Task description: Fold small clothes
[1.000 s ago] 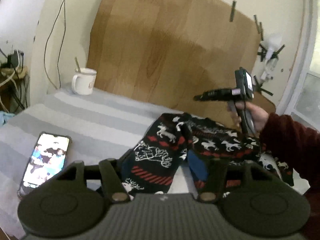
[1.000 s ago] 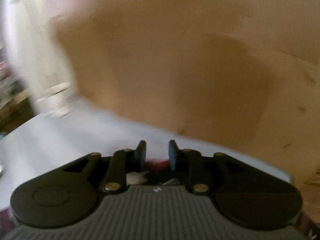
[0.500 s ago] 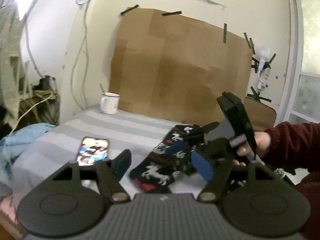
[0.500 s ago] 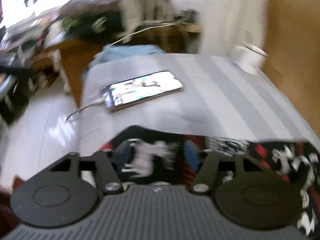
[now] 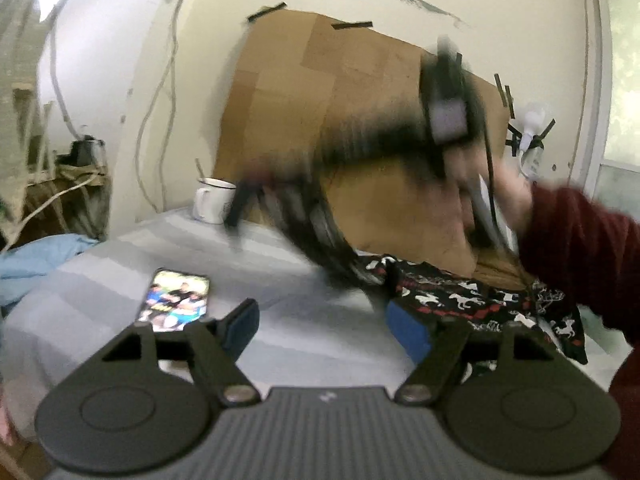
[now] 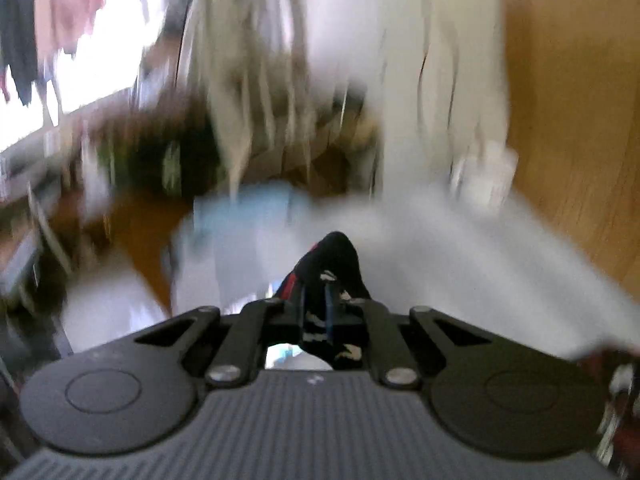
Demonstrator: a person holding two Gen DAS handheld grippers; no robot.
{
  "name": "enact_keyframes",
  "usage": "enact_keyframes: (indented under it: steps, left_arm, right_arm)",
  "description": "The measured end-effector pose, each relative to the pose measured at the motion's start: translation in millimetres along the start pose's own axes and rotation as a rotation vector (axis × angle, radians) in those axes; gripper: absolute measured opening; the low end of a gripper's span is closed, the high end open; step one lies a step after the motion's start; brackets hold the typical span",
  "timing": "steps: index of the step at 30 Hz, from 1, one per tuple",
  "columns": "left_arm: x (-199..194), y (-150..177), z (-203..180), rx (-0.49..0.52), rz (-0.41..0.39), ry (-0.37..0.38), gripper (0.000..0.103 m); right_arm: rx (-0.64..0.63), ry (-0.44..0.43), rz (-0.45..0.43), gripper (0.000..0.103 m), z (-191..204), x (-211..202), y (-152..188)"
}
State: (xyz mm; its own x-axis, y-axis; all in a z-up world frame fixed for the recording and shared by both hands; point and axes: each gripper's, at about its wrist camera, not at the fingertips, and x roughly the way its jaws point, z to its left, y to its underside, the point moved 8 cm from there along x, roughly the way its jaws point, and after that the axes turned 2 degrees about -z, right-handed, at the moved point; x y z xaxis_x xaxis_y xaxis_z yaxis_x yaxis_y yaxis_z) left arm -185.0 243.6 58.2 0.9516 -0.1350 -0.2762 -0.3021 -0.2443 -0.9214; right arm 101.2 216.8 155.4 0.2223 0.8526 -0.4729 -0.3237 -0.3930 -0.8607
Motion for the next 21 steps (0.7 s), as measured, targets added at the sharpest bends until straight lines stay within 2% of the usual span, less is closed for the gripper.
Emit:
enact_keyframes:
  steps: [3,6,9,12,14,16,21]
  left_arm:
    - [30.9,-8.1,-15.1,0.0,0.012,0.033,0.076]
    - [68.8,-17.9,-30.2,0.004,0.047,0.07,0.078]
    - [111.5,-29.1,-49.2,0.013,0.08,0.132,0.078]
    - [160.8,-36.8,-82.8,0.043,0.116,0.228,0.078]
    - [192.2,-34.6,-107.9,0.08,0.148,0.293,0.076]
    - [220.7,-27.1,-128.8,0.133,0.188,0.32,0.076]
    - [239.3,-9.6,-138.8,0.161,0.237,0.418,0.077]
  right_arm:
    - [0.073,0.03,-0.117,0.012,-27.7,-26.4,-64.4]
    - [0.149,0.087,-0.169,0.012,-67.2,-42.2,-90.3]
    - [0.199,0.144,-0.188,0.012,-102.1,-57.7,-92.3]
    - [0.235,0.166,-0.207,0.012,-125.1,-70.7,-88.1]
    - [0.249,0.172,-0.231,0.012,-135.2,-85.6,-83.6]
    - [0.257,0.176,-0.263,0.012,-149.3,-108.5,-79.5]
    - [0.335,0.237,-0.325,0.013,-208.9,-171.6,-32.7]
